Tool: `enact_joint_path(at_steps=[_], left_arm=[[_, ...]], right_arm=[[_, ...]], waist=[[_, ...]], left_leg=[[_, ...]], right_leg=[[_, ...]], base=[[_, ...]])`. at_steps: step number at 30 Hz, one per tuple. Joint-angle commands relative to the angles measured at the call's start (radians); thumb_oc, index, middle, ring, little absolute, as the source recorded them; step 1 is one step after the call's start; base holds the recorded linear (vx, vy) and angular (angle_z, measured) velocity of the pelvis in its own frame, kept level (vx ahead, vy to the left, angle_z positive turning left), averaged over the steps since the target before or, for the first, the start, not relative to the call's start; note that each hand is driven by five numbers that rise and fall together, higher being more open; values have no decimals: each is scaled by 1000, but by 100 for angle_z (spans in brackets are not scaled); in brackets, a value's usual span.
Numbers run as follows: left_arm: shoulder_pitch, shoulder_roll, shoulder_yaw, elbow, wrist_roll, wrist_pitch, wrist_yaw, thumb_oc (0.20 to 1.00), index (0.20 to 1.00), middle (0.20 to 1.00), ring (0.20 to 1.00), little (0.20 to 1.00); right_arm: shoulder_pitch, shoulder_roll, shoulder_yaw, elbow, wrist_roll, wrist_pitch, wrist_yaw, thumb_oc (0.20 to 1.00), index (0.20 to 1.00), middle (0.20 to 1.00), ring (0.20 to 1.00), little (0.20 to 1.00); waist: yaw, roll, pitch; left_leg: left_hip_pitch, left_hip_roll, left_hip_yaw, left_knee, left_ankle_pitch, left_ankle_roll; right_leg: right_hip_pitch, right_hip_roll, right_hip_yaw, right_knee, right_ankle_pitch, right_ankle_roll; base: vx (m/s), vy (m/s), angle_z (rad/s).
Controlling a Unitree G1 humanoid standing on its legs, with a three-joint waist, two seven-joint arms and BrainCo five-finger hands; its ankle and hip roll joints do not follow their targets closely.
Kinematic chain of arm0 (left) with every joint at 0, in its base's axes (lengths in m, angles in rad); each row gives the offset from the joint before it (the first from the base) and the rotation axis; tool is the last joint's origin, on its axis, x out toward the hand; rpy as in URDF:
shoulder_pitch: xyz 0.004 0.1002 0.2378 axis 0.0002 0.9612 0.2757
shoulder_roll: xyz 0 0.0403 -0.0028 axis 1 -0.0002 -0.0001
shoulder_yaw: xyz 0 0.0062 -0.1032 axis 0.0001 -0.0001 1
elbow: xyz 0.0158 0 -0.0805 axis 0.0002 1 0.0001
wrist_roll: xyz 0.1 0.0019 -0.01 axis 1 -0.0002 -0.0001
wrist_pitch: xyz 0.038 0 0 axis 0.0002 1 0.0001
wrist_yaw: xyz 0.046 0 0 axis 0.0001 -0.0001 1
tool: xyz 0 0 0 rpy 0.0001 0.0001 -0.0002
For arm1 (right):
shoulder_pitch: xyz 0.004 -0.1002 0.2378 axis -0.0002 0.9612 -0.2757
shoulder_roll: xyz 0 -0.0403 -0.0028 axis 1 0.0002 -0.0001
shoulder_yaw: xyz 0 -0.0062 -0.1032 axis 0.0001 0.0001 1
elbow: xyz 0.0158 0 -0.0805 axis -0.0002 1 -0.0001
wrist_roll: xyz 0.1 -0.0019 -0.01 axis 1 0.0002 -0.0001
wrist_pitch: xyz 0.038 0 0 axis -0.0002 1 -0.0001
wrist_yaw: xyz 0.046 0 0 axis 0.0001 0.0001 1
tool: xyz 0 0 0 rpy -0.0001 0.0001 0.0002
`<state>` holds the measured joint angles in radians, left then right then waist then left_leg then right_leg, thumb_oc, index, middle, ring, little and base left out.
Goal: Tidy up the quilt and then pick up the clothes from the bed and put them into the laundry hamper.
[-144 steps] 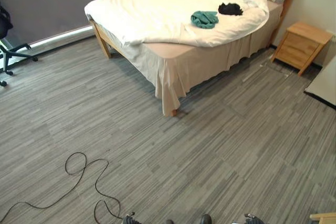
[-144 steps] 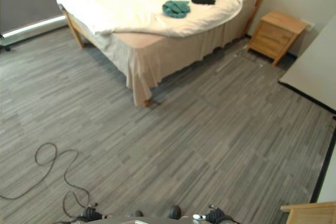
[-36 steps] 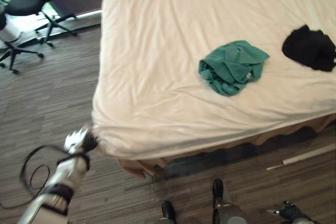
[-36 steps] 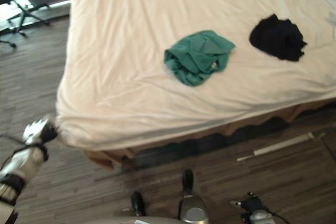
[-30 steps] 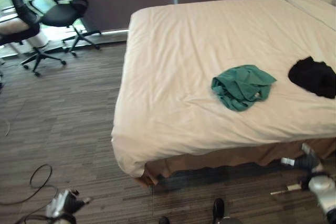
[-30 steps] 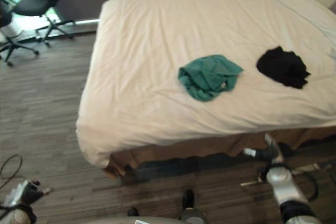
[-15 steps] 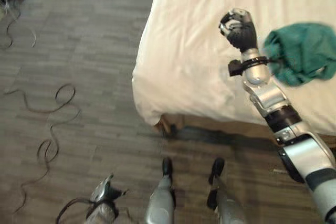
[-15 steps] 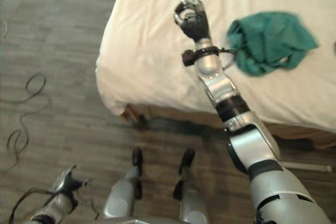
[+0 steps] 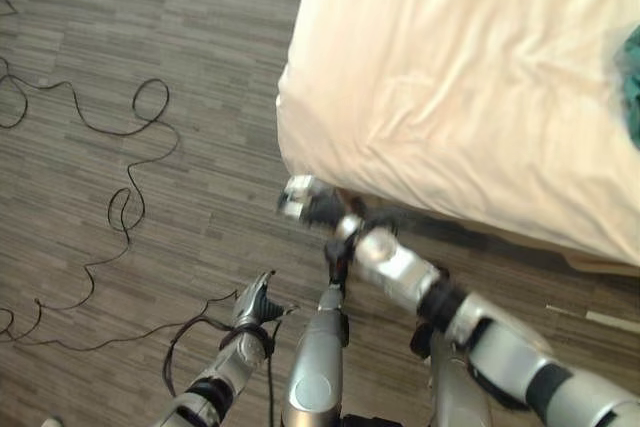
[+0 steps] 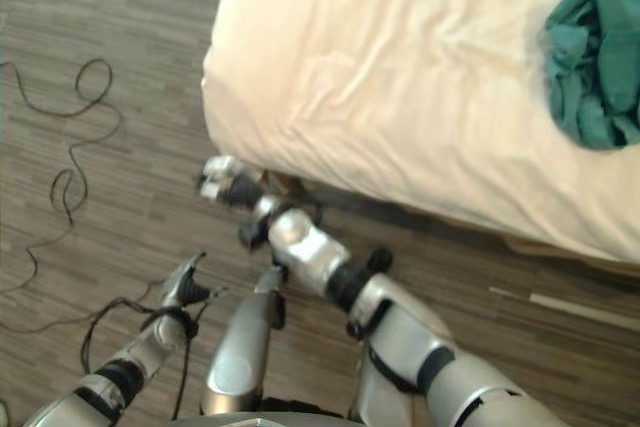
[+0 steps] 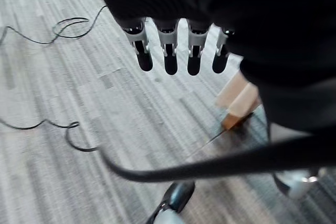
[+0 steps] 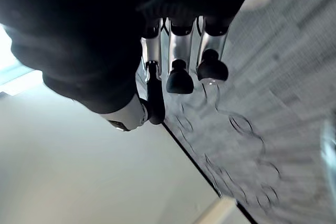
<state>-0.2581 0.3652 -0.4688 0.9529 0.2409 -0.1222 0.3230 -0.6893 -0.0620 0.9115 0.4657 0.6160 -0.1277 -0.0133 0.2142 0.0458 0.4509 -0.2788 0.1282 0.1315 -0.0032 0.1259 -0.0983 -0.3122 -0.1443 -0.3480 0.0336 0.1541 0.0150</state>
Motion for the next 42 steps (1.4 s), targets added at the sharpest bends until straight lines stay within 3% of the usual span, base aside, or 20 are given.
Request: enact_joint_path(at_steps=[1, 4, 7, 9, 11, 12, 13, 15, 16, 17, 18, 22, 24, 27, 28, 31, 32, 33, 38, 42], left_arm=[[69, 28, -36, 48, 21, 9, 27, 1000, 1000, 1000, 1000, 1000], [95, 26, -6, 38, 2, 12, 22, 1000, 1000, 1000, 1000, 1000], [81, 35, 19, 7, -50, -9, 27, 1000, 1000, 1000, 1000, 1000], [59, 63, 15, -80, -90, -33, 26, 1000, 1000, 1000, 1000, 1000], [19, 73, 7, -129, -118, -35, 8, 1000, 1000, 1000, 1000, 1000], [18, 73, 6, -129, -119, -35, 8, 1000, 1000, 1000, 1000, 1000], [-6, 77, 14, -137, -135, -55, 20, 1000, 1000, 1000, 1000, 1000], [29, 82, 30, -152, -148, -52, 14, 1000, 1000, 1000, 1000, 1000], [28, 83, 30, -154, -148, -51, 14, 1000, 1000, 1000, 1000, 1000], [56, 75, 42, -153, -152, -40, -7, 1000, 1000, 1000, 1000, 1000], [57, 75, 42, -153, -152, -40, -7, 1000, 1000, 1000, 1000, 1000], [40, 32, 90, -66, -156, -6, -32, 1000, 1000, 1000, 1000, 1000], [25, 15, 92, -18, -158, 8, -49, 1000, 1000, 1000, 1000, 1000], [-3, -8, 82, 63, -145, 31, -80, 1000, 1000, 1000, 1000, 1000], [-3, -8, 81, 63, -146, 31, -80, 1000, 1000, 1000, 1000, 1000], [-19, -25, 62, 106, -122, 44, -117, 1000, 1000, 1000, 1000, 1000], [-19, -29, 60, 101, -131, 42, -128, 1000, 1000, 1000, 1000, 1000], [-14, -34, 59, 93, -137, 38, -134, 1000, 1000, 1000, 1000, 1000], [13, -26, 92, 86, -170, 40, -161, 1000, 1000, 1000, 1000, 1000], [52, -20, 109, 162, -132, 53, -172, 1000, 1000, 1000, 1000, 1000]], right_arm=[[-10, 57, -95, -68, 90, -133, 40, 200, 200, 200, 200, 200], [-14, 24, -136, -102, 63, -131, 22, 200, 200, 200, 200, 200], [-95, -50, -199, -126, 27, -141, -15, 200, 200, 200, 200, 200], [-190, -122, -248, -138, -5, -149, -52, 200, 200, 200, 200, 200], [-194, -152, -277, -156, -14, -150, -73, 200, 200, 200, 200, 200], [-194, -152, -277, -156, -14, -150, -73, 200, 200, 200, 200, 200], [-214, -190, -342, -33, -20, -150, -95, 200, 200, 200, 200, 200], [-208, -218, -429, 69, 4, -142, -128, 200, 200, 200, 200, 200], [-209, -218, -430, 69, 4, -142, -127, 200, 200, 200, 200, 200], [-145, -238, -499, 114, 14, -138, -153, 200, 200, 200, 200, 200], [-144, -238, -500, 114, 14, -138, -153, 200, 200, 200, 200, 200], [193, -208, -669, 179, 72, -145, -145, 200, 200, 200, 200, 200], [331, -211, -751, 262, 79, -135, -142, 200, 200, 200, 200, 200], [485, -224, -850, 424, 68, -92, -128, 200, 200, 200, 200, 200], [485, -225, -850, 424, 68, -93, -128, 200, 200, 200, 200, 200], [625, -246, -917, 596, -2, -27, -100, 200, 200, 200, 200, 200], [650, -250, -920, 637, -34, -8, -93, 347, 347, 347, 347, 347], [672, -246, -917, 669, -68, 3, -90, 1000, 1000, 1000, 1000, 1000], [695, -222, -905, 814, -187, 76, -82, 1000, 1000, 1000, 1000, 1000], [705, -202, -891, 836, -240, 89, -76, 1000, 1000, 1000, 1000, 1000]], waist=[[-4, -59, -107], [-28, -72, -137], [-41, -64, -107], [-51, -41, -32], [-70, -34, 1], [-69, -35, -1], [-77, -20, 9], [-81, -6, 5], [-80, -8, 4], [-93, -1, 10], [-92, -2, 7], [-156, -18, -1], [-198, -41, -29], [-263, -73, -92], [-262, -73, -89], [-318, -87, -166], [-327, -89, -181], [-330, -91, -191], [-335, -90, -253], [-331, -81, -287]], left_leg=[[46, -1, 33, -3, -58, 10], [116, -14, 52, -63, -50, 19], [97, -14, 64, -57, -44, 15], [2, -8, 66, 39, -54, 10], [-104, 5, 63, 137, -72, 2], [-108, 5, 63, 139, -74, 2], [-193, 23, 63, 193, -89, -6], [-244, 40, 63, 240, -125, -14], [-260, 39, 68, 239, -103, -5], [-276, 49, 73, 276, -143, -7], [-278, 50, 74, 278, -145, -7], [-218, 46, 90, 258, -170, 4], [-154, 34, 106, 215, -149, 12], [-25, 15, 121, 139, -155, 18], [-20, 15, 121, 136, -154, 18], [137, -12, 154, 41, -153, 30], [173, -18, 166, 26, -155, 35], [197, -24, 168, 18, -156, 38], [284, -40, 176, -33, -155, 47], [331, -48, 194, -84, -147, 52]], right_leg=[[97, -78, 47, 49, -144, 115], [133, -64, 66, 14, -131, 119], [99, -66, 87, 25, -122, 121], [11, -80, 102, 80, -120, 116], [-76, -86, 109, 144, -129, 111], [-79, -86, 110, 145, -130, 111], [-165, -92, 108, 200, -140, 112], [-224, -92, 123, 251, -173, 122], [-237, -94, 119, 245, -152, 113], [-268, -93, 141, 288, -182, 119], [-270, -93, 142, 290, -182, 119], [-231, -89, 153, 270, -186, 117], [-167, -86, 145, 201, -154, 112], [-32, -80, 147, 114, -137, 126], [-28, -80, 147, 112, -136, 126], [101, -71, 159, 66, -116, 147], [124, -71, 162, 65, -114, 152], [141, -70, 165, 62, -111, 153], [222, -68, 169, 16, -99, 162], [242, -68, 167, 1, -96, 174]], base=[[141, 44, -4], [85, 32, -36], [-100, 1, -47], [-261, -35, -16], [-150, -41, -8], [-96, -29, 14], [-5, -38, 8], [-36, -21, -19], [-45, 34, -26], [-21, 28, -14], [63, 64, -9], [75, 64, -5], [113, 59, 11], [196, 66, -2], [173, 84, -51], [262, 163, -44], [241, 166, -34], [160, 88, -48], [89, 62, -21], [36, 57, -7]])
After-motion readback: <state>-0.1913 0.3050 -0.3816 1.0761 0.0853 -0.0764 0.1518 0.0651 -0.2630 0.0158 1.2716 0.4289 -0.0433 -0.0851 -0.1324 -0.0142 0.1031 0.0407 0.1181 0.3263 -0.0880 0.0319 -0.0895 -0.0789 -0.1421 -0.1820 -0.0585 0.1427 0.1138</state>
